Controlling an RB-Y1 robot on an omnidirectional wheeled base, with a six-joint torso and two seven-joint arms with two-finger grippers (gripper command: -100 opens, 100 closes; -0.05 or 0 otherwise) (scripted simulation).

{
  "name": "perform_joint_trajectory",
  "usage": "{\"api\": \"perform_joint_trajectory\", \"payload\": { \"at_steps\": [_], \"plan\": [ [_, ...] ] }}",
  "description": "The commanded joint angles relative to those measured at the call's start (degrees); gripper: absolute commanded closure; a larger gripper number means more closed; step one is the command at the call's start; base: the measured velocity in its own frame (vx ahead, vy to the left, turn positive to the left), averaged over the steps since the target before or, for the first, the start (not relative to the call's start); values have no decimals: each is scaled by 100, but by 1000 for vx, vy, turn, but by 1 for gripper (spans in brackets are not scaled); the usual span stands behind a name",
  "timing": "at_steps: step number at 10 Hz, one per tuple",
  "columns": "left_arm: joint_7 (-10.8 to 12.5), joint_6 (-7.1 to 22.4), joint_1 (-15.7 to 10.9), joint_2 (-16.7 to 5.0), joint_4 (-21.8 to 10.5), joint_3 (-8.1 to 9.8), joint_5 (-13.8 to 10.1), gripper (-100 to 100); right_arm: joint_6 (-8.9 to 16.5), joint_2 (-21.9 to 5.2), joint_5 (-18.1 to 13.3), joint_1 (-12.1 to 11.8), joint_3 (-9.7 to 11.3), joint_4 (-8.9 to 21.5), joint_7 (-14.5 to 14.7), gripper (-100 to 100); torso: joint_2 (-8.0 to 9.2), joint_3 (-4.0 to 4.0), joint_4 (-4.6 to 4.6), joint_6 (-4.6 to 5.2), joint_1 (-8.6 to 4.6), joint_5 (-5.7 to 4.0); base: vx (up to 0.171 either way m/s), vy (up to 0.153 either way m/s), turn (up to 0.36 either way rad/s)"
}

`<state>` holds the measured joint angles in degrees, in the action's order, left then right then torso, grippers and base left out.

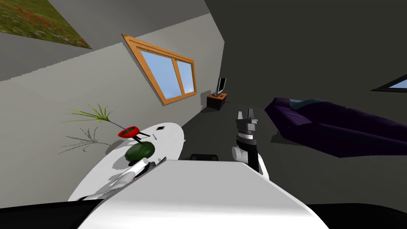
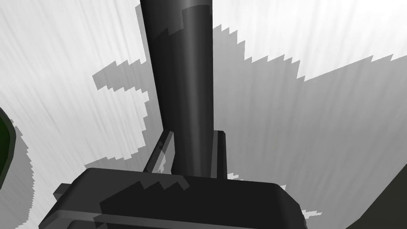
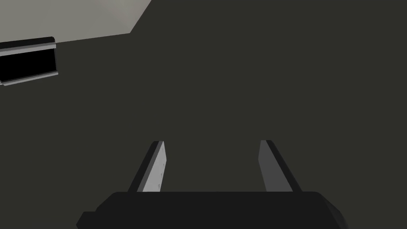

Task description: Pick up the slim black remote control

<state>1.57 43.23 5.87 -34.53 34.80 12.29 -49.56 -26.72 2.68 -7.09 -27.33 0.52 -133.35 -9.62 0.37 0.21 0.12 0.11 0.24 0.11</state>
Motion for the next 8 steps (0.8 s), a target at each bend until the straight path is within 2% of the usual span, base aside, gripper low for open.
{"api": "perform_joint_trajectory", "payload": {
  "at_steps": [1,2,6,7,8],
  "plan": [
    [-29,-13,-115,-27,-173,2,-28,100,0,0,0,0,0,0,0,0,0,0,0,0,0,0,-114,10,-53],
    [196,88,-263,-92,-204,-38,47,100,0,0,0,-1,0,0,0,0,0,0,-2,-7,6,2,-137,-4,-102],
    [646,289,-559,-223,-265,-120,198,100,0,0,0,-1,0,0,0,0,-4,-1,1,-3,1,-3,-118,-10,-101],
    [516,249,-569,-223,-348,-98,148,100,0,0,0,0,0,0,0,0,0,1,1,-2,0,-2,-55,-2,-24],
    [522,251,-586,-228,-366,-99,149,0,0,0,0,-2,-1,0,0,0,-15,-6,-2,-7,1,-1,-9,0,6]
  ]
}}
